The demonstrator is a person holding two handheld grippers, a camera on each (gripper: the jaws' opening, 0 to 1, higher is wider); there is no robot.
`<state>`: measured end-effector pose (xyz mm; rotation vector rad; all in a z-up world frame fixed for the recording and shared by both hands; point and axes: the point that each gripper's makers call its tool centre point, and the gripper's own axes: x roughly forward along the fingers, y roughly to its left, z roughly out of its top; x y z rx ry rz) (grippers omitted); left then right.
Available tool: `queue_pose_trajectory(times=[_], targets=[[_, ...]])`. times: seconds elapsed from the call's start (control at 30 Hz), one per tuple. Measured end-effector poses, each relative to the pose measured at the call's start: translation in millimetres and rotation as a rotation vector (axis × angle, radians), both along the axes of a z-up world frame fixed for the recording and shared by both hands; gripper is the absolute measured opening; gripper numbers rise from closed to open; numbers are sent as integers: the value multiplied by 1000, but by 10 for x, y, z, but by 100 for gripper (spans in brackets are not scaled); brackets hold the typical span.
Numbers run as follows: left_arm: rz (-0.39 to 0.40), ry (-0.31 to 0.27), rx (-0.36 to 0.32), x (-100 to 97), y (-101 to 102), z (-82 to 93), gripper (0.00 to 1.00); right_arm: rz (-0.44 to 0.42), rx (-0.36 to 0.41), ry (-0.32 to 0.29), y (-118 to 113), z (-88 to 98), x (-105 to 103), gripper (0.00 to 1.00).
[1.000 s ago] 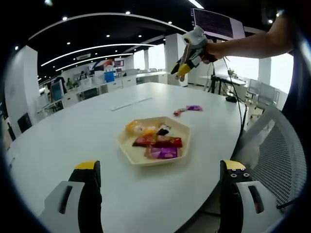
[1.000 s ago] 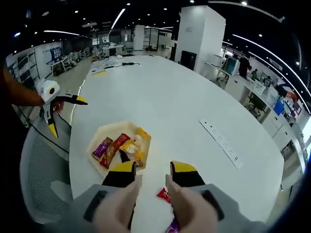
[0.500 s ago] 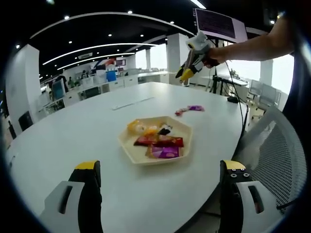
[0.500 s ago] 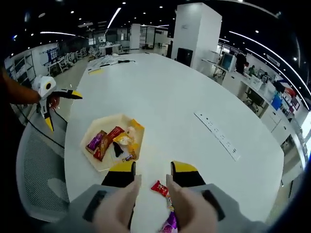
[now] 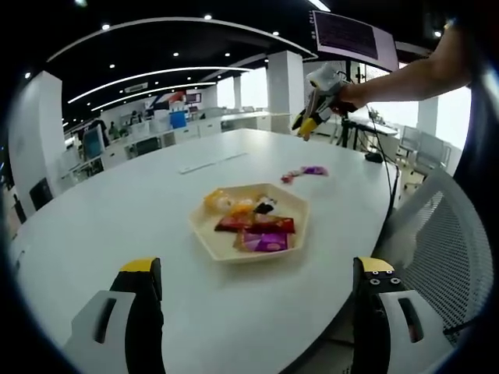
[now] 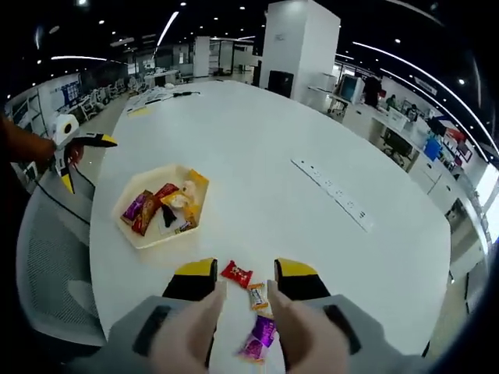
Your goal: Place the target food into the container with the food tongs after gripping and lifting it, then release it inside without dropping or visibly crushing the food.
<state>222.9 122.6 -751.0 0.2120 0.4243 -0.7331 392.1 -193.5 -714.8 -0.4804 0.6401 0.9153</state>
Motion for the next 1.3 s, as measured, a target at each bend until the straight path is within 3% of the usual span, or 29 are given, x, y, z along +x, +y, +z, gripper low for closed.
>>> queue_pose_trajectory(times=[0.3, 0.7, 1.3], targets=[[-3, 6, 4, 1, -5, -17, 99, -30, -21, 0, -290, -127, 6, 28], [-8, 14, 4, -8, -16, -28, 99, -75, -5, 1, -442, -184, 28, 28], [-9, 34, 21, -29, -10, -90, 99, -126, 9, 18, -562, -629, 44, 29]])
